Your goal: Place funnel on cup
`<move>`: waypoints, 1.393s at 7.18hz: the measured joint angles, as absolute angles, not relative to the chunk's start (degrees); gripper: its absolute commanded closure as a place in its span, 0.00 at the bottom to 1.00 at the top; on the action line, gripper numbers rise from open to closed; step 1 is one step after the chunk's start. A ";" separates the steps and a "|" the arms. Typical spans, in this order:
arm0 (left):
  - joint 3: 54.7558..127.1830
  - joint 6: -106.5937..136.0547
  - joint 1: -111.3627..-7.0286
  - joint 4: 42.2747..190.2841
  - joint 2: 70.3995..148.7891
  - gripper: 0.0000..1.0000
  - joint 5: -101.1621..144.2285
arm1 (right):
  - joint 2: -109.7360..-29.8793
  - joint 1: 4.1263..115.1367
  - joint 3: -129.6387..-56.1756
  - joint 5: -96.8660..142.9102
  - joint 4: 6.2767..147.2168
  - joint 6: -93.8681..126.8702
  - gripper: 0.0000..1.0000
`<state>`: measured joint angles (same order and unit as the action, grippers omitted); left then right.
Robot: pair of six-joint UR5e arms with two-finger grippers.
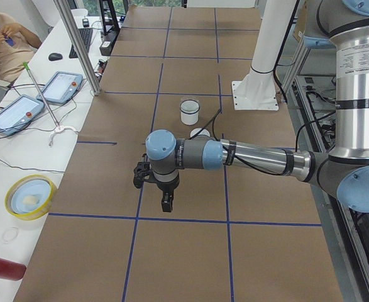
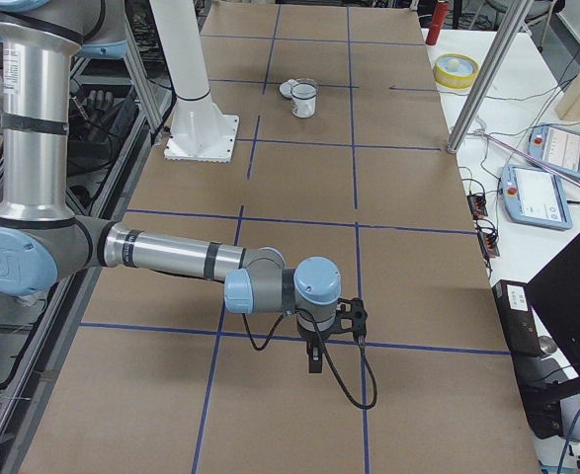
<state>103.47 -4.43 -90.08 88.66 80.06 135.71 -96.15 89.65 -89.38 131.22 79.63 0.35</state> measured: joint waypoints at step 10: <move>100.43 -6.87 -92.02 91.68 78.68 0.00 138.21 | -96.15 89.65 -89.39 131.22 79.63 0.35 0.00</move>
<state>100.43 -6.87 -92.02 91.68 78.68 138.21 -96.15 89.65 -89.39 131.22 79.63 0.35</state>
